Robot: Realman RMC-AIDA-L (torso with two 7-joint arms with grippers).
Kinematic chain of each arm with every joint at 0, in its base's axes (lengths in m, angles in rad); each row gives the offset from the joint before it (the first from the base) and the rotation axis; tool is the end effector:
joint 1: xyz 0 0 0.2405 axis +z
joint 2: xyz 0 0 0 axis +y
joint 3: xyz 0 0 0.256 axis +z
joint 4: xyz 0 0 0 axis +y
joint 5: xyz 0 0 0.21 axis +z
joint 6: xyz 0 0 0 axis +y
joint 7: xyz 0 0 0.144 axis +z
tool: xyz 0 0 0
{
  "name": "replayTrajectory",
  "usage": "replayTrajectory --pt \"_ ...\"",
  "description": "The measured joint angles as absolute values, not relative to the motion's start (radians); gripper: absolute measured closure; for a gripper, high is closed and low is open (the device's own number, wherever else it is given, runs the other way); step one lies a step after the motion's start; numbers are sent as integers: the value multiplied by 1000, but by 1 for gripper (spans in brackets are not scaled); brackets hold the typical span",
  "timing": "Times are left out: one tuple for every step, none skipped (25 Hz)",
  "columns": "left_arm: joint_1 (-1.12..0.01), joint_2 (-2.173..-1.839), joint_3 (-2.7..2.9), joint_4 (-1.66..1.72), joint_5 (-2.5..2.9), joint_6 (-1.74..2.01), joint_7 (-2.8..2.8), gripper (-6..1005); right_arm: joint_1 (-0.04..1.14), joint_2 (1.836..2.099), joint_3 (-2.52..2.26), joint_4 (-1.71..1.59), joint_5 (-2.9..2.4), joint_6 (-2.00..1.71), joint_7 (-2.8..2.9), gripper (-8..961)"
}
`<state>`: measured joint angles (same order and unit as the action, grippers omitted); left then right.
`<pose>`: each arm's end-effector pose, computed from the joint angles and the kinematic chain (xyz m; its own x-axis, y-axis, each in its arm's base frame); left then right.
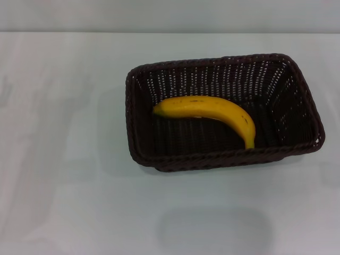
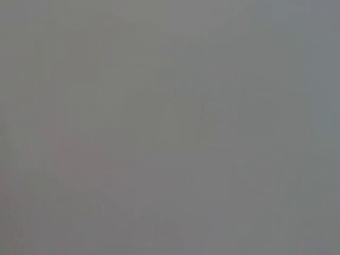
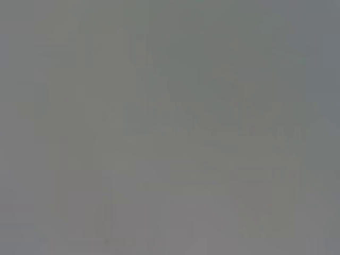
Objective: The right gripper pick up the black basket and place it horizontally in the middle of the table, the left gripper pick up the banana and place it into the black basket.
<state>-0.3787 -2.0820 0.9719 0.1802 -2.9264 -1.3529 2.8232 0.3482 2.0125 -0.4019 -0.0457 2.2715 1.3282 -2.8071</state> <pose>-0.3535 0.3174 0.0773 0.6299 -0.3235 0.7061 0.7647 0.0992 -0.6367 0.3952 0.2902 0.0748 0.6919 0.1409 -0.7081 -0.7217 0.1082 -0.6836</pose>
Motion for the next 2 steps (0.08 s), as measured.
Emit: replayTrajectory --pt "-379 -2082 972 180 -2926 -1353 2823 119 348 2012 -402 -46 2271 1328 -2807 108" --pt "-379 -2082 972 180 -2926 -1353 2823 119 349 2013 -403 -46 2271 1328 -2807 108"
